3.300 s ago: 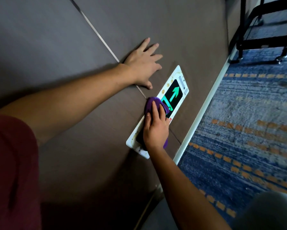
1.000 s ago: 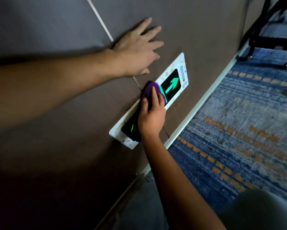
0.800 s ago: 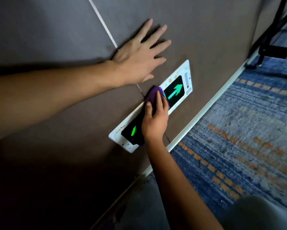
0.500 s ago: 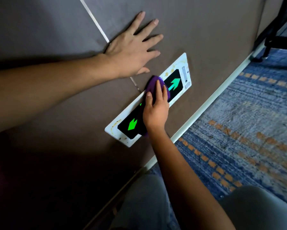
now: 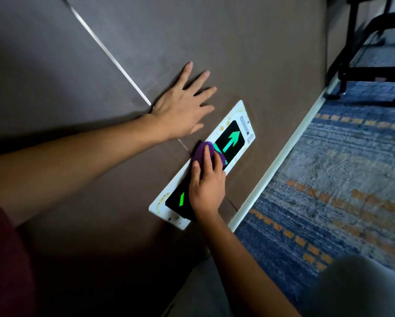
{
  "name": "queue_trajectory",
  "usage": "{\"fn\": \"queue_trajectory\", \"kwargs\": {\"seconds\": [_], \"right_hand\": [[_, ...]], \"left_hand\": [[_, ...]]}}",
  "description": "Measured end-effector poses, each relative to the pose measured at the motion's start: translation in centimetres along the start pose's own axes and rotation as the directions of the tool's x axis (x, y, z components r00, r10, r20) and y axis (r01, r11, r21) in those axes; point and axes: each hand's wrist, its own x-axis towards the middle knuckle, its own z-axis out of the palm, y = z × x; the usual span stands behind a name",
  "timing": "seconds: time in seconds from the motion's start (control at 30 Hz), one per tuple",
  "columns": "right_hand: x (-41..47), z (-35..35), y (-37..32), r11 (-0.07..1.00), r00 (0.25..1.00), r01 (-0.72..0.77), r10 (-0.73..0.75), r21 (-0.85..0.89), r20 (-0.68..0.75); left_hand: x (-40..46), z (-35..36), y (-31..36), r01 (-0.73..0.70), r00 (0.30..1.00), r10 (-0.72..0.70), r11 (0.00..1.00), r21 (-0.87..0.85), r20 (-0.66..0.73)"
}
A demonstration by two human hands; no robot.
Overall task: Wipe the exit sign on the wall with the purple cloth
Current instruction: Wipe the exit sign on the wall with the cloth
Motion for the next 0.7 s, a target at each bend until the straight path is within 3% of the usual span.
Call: {"fn": "queue_trajectory", "kwargs": {"seconds": [0.43, 0.7], "right_hand": [[7.6, -2.1, 1.1, 0.998, 0.998, 0.052, -0.054, -0.043, -0.039], [3.1, -1.0, 0.4, 0.997, 0.998, 0.052, -0.053, -0.052, -0.023]], "left_hand": [[0.0, -0.5, 0.0, -0.005, 1.000, 0.006, 0.999, -0.047, 0.015], [-0.1, -1.1, 0.1, 0.011, 0.998, -0.009, 0.999, -0.045, 0.060]]}}
